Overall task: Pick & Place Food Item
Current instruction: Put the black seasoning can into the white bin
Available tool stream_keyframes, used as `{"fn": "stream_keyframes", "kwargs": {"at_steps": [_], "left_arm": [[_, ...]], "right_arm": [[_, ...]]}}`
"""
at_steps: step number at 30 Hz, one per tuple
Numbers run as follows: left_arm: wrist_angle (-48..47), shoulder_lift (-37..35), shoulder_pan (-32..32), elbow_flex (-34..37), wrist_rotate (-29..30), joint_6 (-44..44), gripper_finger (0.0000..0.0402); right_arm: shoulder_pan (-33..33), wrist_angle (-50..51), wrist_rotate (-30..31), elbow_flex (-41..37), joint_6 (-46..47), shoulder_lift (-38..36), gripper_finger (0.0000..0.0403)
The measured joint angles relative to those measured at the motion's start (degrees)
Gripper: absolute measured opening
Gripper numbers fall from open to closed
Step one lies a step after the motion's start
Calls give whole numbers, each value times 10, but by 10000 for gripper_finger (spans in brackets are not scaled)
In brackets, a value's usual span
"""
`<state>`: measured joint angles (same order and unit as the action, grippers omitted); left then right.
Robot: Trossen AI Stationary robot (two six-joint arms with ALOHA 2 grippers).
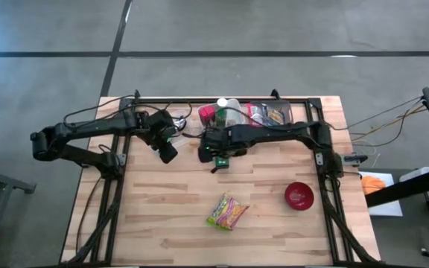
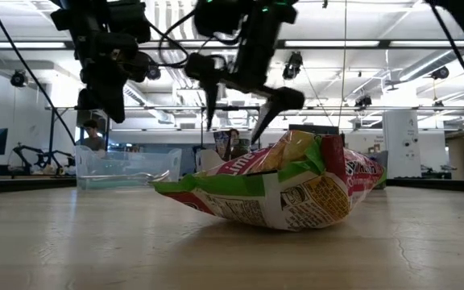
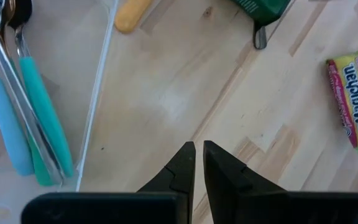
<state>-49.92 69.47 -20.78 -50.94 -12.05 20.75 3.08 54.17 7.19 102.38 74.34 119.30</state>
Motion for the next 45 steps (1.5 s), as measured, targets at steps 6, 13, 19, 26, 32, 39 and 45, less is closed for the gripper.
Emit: {"fn": "stream_keyframes", "kwargs": {"at_steps": [6, 13, 19, 26, 32, 39, 45], "left_arm": [[-30, 0, 0, 0, 0, -7, 36], [-34, 0, 0, 0, 0, -14, 36], [-34, 0, 0, 0, 0, -28, 36], [-34, 0, 0, 0, 0, -30, 36], [-44, 0, 0, 0, 0, -34, 36], [-44, 0, 0, 0, 0, -34, 36], [-44, 0, 0, 0, 0, -34, 36]], "right_arm": [[-8, 85, -3, 69, 16, 51, 350], [-17, 107, -2, 83, 40, 73, 350], [-22, 101, 4, 56, 70, 74, 350], [-22, 33, 7, 14, 96, 73, 350], [-21, 22, 5, -5, 108, 73, 350], [-17, 3, 6, -9, 112, 73, 350], [-12, 2, 7, -9, 109, 73, 350]]}}
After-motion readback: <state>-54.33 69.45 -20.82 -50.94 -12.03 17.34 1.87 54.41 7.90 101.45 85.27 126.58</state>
